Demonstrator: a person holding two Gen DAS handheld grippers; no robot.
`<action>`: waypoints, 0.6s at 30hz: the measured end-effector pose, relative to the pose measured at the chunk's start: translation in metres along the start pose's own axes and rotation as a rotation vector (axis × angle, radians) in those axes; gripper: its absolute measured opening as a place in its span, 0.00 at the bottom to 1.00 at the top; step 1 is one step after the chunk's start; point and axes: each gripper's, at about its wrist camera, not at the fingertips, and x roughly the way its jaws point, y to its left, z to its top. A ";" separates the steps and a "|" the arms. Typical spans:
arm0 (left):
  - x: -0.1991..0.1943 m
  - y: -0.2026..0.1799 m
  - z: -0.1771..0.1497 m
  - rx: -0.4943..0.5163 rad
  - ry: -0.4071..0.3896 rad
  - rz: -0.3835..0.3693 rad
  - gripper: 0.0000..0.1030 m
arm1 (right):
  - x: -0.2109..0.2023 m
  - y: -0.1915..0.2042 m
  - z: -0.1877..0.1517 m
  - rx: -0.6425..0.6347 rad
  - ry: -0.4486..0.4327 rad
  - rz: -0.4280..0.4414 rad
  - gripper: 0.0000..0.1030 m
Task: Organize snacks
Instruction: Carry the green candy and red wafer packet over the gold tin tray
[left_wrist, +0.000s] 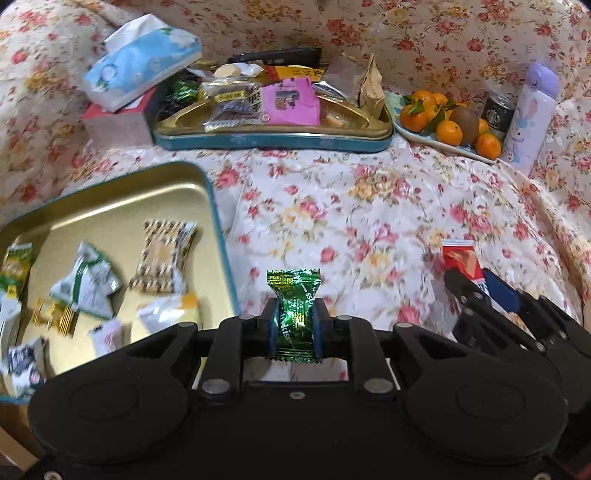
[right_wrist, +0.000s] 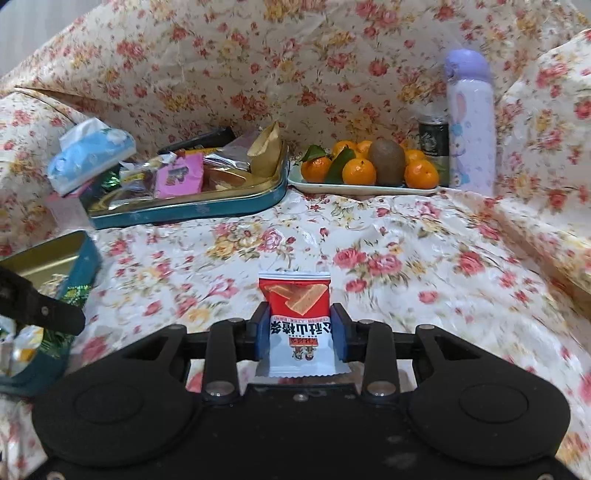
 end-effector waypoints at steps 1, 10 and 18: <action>-0.002 0.001 -0.004 -0.003 0.001 -0.003 0.23 | -0.009 0.001 -0.003 0.007 -0.003 0.006 0.35; -0.021 0.016 -0.044 -0.026 0.016 -0.001 0.23 | -0.083 0.029 -0.033 0.017 -0.013 0.087 0.35; -0.030 0.037 -0.076 -0.065 0.032 0.038 0.23 | -0.119 0.051 -0.055 0.021 0.023 0.162 0.35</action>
